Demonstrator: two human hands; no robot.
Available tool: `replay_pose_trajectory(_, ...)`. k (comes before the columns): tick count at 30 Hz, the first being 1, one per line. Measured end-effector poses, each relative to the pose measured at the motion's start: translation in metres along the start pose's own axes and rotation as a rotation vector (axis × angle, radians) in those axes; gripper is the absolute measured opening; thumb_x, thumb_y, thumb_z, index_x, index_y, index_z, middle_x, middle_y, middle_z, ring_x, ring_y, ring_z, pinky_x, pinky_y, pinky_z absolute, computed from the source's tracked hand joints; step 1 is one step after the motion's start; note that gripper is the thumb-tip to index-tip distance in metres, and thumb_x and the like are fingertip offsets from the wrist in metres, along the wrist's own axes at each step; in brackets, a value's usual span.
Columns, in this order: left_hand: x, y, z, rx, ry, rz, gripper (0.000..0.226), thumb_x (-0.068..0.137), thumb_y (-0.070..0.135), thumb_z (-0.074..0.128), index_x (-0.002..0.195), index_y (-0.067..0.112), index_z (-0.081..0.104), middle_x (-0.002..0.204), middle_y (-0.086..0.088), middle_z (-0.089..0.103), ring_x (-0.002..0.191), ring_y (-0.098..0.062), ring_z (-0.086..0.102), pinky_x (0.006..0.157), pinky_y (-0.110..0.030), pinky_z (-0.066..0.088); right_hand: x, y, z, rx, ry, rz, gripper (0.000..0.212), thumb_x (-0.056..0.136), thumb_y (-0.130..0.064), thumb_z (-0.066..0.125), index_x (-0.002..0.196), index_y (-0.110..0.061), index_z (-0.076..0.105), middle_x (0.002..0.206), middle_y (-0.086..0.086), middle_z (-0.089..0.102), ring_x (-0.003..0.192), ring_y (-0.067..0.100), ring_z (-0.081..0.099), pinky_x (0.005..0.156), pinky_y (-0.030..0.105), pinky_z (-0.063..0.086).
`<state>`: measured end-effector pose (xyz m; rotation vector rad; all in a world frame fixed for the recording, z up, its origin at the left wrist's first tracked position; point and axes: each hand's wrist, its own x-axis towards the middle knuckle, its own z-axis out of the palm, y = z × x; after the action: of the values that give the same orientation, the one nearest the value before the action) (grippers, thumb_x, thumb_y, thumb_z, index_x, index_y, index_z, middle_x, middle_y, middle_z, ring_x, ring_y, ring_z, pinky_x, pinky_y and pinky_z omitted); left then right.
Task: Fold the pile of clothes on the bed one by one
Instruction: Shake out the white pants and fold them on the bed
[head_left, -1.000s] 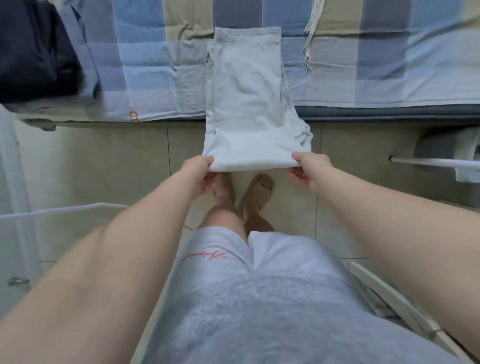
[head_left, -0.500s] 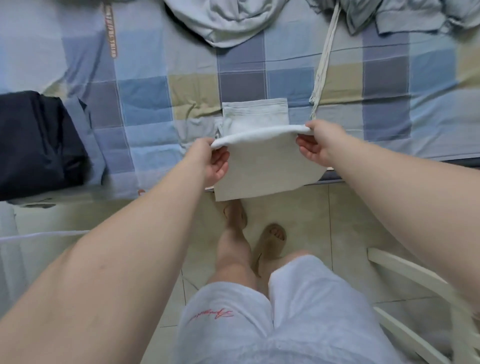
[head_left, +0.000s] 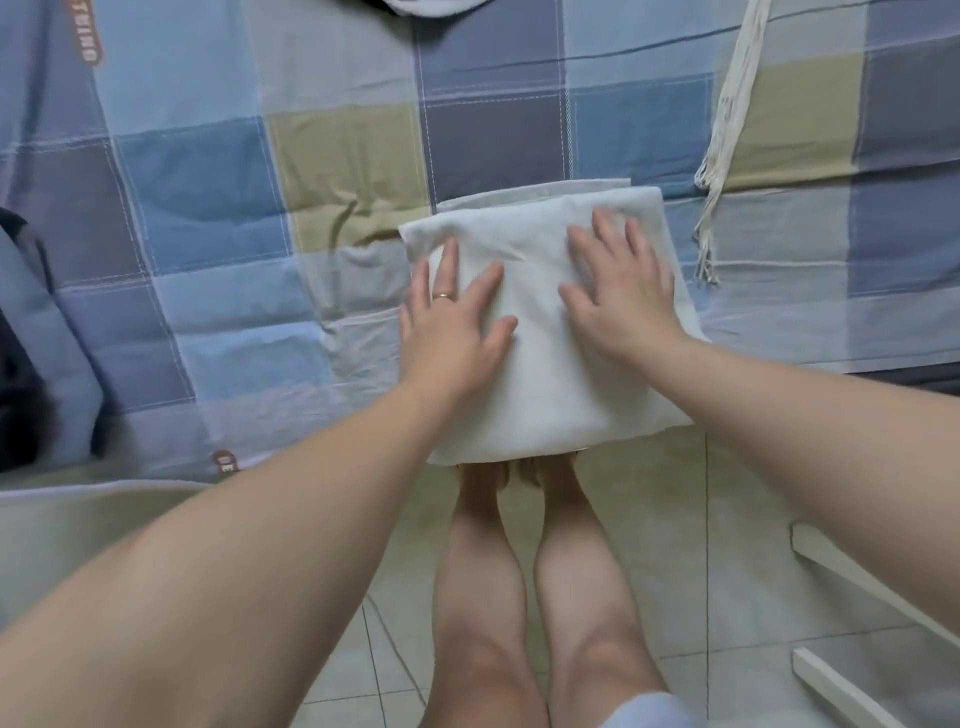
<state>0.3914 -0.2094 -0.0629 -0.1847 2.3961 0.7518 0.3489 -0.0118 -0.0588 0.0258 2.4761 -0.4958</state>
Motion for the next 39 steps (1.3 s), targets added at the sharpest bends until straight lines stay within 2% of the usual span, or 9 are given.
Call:
replay_pose_trajectory(4,0.022,-0.028,0.040,0.151,0.117,0.055,0.066,0.098,0.059,0.042,0.158,0.046,0.016,0.169,0.007,-0.010,0.154,-0.030,-0.015,0.122,-0.060,0.003,0.013,0.027,0.053,-0.306,0.083,-0.100,0.066,0.101,-0.053,0.033,0.160,-0.032,0.014,0.170,-0.001,-0.004,0.155,0.030,-0.006,0.122,0.060,0.001)
replay_pose_trajectory(9,0.032,-0.044,0.069,0.236,0.278,0.115,0.068,0.097,0.060,0.044,0.158,0.041,0.021,0.170,0.000,0.001,0.154,-0.039,-0.006,0.121,-0.061,0.004,0.025,0.041,0.082,-0.352,0.177,-0.144,0.069,0.100,-0.054,0.029,0.162,-0.029,0.011,0.170,0.005,0.000,0.155,0.034,-0.002,0.121,0.063,0.003)
replay_pose_trajectory(17,0.018,-0.022,0.042,-0.174,0.374,-0.088,0.091,0.082,0.045,0.076,0.156,0.022,0.028,0.167,-0.006,0.008,0.150,-0.028,0.022,0.120,-0.039,0.025,0.009,0.043,0.045,0.005,0.152,-0.062,0.095,0.091,-0.047,0.062,0.162,-0.017,0.006,0.170,0.004,-0.004,0.156,0.025,-0.001,0.126,0.046,0.004)
replay_pose_trajectory(21,0.013,-0.018,0.036,-0.524,0.398,-0.398,0.094,0.078,0.042,0.080,0.153,0.024,0.027,0.151,0.002,0.039,0.135,-0.018,0.044,0.105,-0.030,0.038,-0.003,0.059,0.034,0.383,0.117,0.261,0.094,0.083,-0.045,0.074,0.157,-0.017,0.023,0.158,0.007,0.032,0.144,0.027,0.033,0.120,0.041,0.027)
replay_pose_trajectory(26,0.010,-0.034,0.038,-0.608,0.235,-0.529,0.056,0.080,0.058,0.074,0.121,0.030,0.046,0.096,0.025,0.056,0.090,-0.008,0.059,0.077,-0.030,0.042,-0.001,0.081,0.019,0.575,-0.086,0.417,0.050,0.080,-0.043,0.080,0.121,-0.025,0.058,0.103,-0.014,0.063,0.087,0.004,0.062,0.074,0.017,0.046)
replay_pose_trajectory(28,0.012,-0.041,0.034,-0.646,0.170,-0.510,0.049,0.083,0.056,0.073,0.116,0.029,0.050,0.096,0.023,0.058,0.086,-0.002,0.058,0.071,-0.026,0.043,0.004,0.087,0.009,0.631,-0.266,0.431,0.038,0.079,-0.041,0.082,0.110,-0.028,0.065,0.103,-0.011,0.070,0.084,0.005,0.066,0.076,0.020,0.055)
replay_pose_trajectory(31,0.006,-0.045,0.024,-0.714,0.127,-0.511,0.045,0.090,0.045,0.071,0.125,0.021,0.059,0.106,0.014,0.066,0.098,-0.013,0.064,0.077,-0.027,0.050,0.003,0.084,-0.008,0.648,-0.405,0.491,0.038,0.075,-0.040,0.086,0.106,-0.025,0.070,0.105,0.000,0.076,0.098,0.028,0.072,0.099,0.049,0.051)
replay_pose_trajectory(34,-0.014,-0.034,0.006,-0.784,0.108,-0.544,0.042,0.094,0.040,0.068,0.130,0.020,0.060,0.122,0.001,0.068,0.110,-0.023,0.064,0.098,-0.039,0.051,-0.014,0.064,-0.030,0.661,-0.403,0.492,0.040,0.075,-0.036,0.087,0.108,-0.018,0.072,0.102,0.003,0.077,0.092,0.028,0.073,0.090,0.043,0.057)
replay_pose_trajectory(39,-0.081,-0.002,-0.052,-0.872,0.129,-0.609,0.033,0.094,0.041,0.066,0.119,0.021,0.065,0.117,-0.002,0.070,0.098,-0.023,0.067,0.094,-0.038,0.054,-0.072,0.017,-0.088,0.716,-0.392,0.472,0.042,0.082,-0.027,0.082,0.118,-0.013,0.068,0.105,0.006,0.076,0.085,0.025,0.073,0.075,0.034,0.058)
